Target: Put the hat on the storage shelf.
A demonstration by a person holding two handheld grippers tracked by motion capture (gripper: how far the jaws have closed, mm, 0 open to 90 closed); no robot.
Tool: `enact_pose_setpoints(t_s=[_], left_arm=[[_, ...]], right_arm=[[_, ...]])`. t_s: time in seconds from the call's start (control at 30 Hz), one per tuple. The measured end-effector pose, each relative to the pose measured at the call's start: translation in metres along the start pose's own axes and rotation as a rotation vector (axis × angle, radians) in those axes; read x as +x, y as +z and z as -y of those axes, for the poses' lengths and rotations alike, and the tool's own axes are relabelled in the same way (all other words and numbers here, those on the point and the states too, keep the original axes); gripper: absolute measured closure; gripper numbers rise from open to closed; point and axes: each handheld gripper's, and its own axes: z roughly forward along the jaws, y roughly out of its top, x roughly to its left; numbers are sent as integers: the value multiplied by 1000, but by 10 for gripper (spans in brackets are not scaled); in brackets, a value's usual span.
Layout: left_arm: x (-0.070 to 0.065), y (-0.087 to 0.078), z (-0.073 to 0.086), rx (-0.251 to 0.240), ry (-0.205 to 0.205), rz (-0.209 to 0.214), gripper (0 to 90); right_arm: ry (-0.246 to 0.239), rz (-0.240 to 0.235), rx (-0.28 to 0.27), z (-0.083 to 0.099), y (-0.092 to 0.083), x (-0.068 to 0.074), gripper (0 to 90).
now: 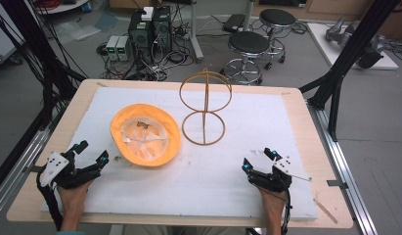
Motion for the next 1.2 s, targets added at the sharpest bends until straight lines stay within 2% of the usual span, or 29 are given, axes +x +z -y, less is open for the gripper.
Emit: enact_pose_setpoints(t_s=[0.23, 0.27, 0.33, 0.4, 0.47, 0.5, 0.67, 0.7, 0.73, 0.77, 0.83, 0.97, 1.13, 1.2], left_arm=[[0, 0, 0, 5, 6, 7, 140], [1, 1, -1, 8, -9, 19, 137], [4, 1, -8, 13, -66, 61, 134], [4, 1, -12, 14, -63, 64, 129], [5, 2, -24, 15, -49, 78, 126], [5, 5, -36, 21, -33, 85, 125], [4, 11, -61, 32, 8, 86, 112], [4, 11, -61, 32, 8, 86, 111], [4, 15, -70, 63, 8, 102, 111], [4, 15, -70, 63, 8, 102, 111], [4, 24, -83, 131, 6, 134, 110], [4, 34, -93, 181, -15, 164, 110], [6, 50, -110, 257, 2, 167, 110], [8, 61, -116, 317, -9, 166, 111]], right_arm=[[-4, 0, 3, 0, 0, 1, 105], [-8, 0, 2, 0, 0, 0, 105], [-9, 0, 2, 0, 0, 1, 105], [-8, 0, 3, 0, 0, 1, 105], [-7, 0, 3, 0, 0, 1, 105], [-8, -1, 2, 0, 0, 1, 105], [-11, -2, 1, 0, 0, 1, 105], [-12, -3, 1, 0, 0, 1, 104], [-13, -2, 0, 0, 0, 0, 105], [-11, -3, 1, 0, 0, 1, 105], [-12, -3, 1, 0, 0, 1, 104], [-14, -2, 3, 0, 0, 1, 104], [-20, 0, 2, 0, 0, 1, 105], [-15, -2, 4, 0, 0, 1, 105]])
